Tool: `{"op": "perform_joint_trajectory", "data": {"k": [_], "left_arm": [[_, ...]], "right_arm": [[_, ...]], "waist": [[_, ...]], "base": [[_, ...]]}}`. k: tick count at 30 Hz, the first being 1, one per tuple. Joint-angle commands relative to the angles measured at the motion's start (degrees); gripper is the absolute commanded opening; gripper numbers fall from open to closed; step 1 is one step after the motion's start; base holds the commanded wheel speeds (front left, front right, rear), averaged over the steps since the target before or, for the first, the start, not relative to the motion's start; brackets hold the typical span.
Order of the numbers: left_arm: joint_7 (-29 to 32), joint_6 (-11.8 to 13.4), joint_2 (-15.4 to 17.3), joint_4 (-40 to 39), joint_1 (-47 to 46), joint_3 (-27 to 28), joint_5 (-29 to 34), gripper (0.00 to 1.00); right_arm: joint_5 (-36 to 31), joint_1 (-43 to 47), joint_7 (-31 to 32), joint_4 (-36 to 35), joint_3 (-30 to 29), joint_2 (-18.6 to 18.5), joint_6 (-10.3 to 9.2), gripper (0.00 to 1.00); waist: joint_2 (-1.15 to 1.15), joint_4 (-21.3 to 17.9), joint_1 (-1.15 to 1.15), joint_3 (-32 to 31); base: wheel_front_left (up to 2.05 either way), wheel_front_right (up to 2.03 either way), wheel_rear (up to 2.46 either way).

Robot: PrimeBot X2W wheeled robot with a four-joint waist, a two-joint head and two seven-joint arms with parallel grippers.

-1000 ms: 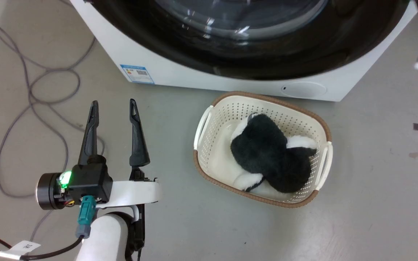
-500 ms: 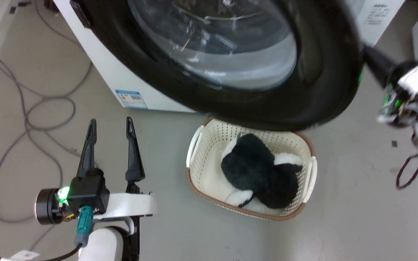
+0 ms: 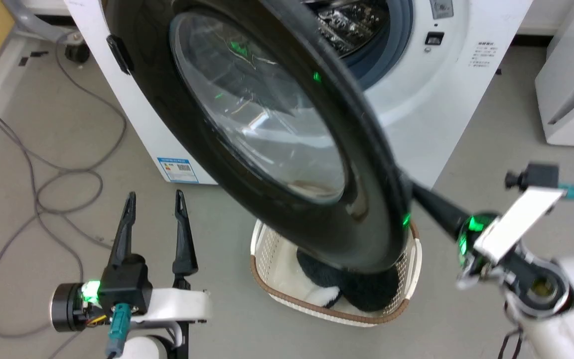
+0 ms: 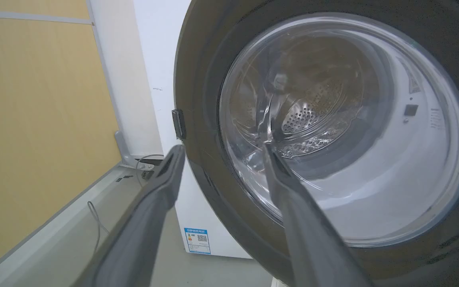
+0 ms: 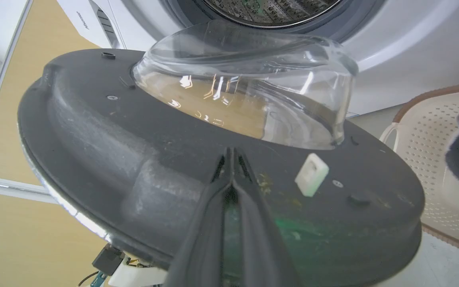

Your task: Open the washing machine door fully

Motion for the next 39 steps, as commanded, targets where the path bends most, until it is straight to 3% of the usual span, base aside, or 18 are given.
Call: {"op": "perform_joint_trajectory", "data": {"k": [1, 13, 26, 31, 36, 39], "left_arm": [[-0.30, -0.38, 0.20, 0.16, 0.83, 0.23, 0.62, 1.00], [-0.30, -0.43, 0.52, 2.48, 2.91, 0.09, 1.14, 1.00], [-0.30, -0.50, 0.56, 4.06, 4.07, 0.37, 0.80, 1.00], [-0.30, -0.61, 0.66, 4.20, 4.50, 0.57, 0.80, 1.00], [-0.30, -0.76, 0.83, 4.24, 4.92, 0.79, 0.79, 1.00], [-0.30, -0.81, 0.93, 4.20, 5.12, 0.95, 0.79, 1.00]], "right_arm": [[0.08, 2.15, -0.33, -1.39, 0.55, 0.69, 0.31, 0.00], [-2.44, 11.00, -1.79, -10.57, 7.60, 4.88, 0.31, 0.00], [-4.13, 15.83, -2.86, -15.02, 16.15, 5.68, 0.31, 0.00], [-5.67, 16.02, -9.30, -16.60, 13.42, 5.05, 0.31, 0.00], [-12.49, 15.51, -22.78, -17.35, 8.94, 3.01, 0.31, 0.00], [-12.86, 16.19, -31.01, -17.85, 5.47, 2.67, 0.31, 0.00]], "waist": [[0.00, 0.12, 0.01, -0.63], [0.00, 0.43, 0.01, -3.00], [0.00, 0.47, 0.01, -4.98], [0.00, 0.12, 0.01, -5.73], [0.00, -0.28, 0.01, -6.41], [0.00, -0.44, 0.01, -6.79]], "base": [[0.00, 0.00, 0.00], [0.00, 0.00, 0.00], [0.00, 0.00, 0.00], [0.00, 0.00, 0.00], [0.00, 0.00, 0.00], [0.00, 0.00, 0.00]]}}
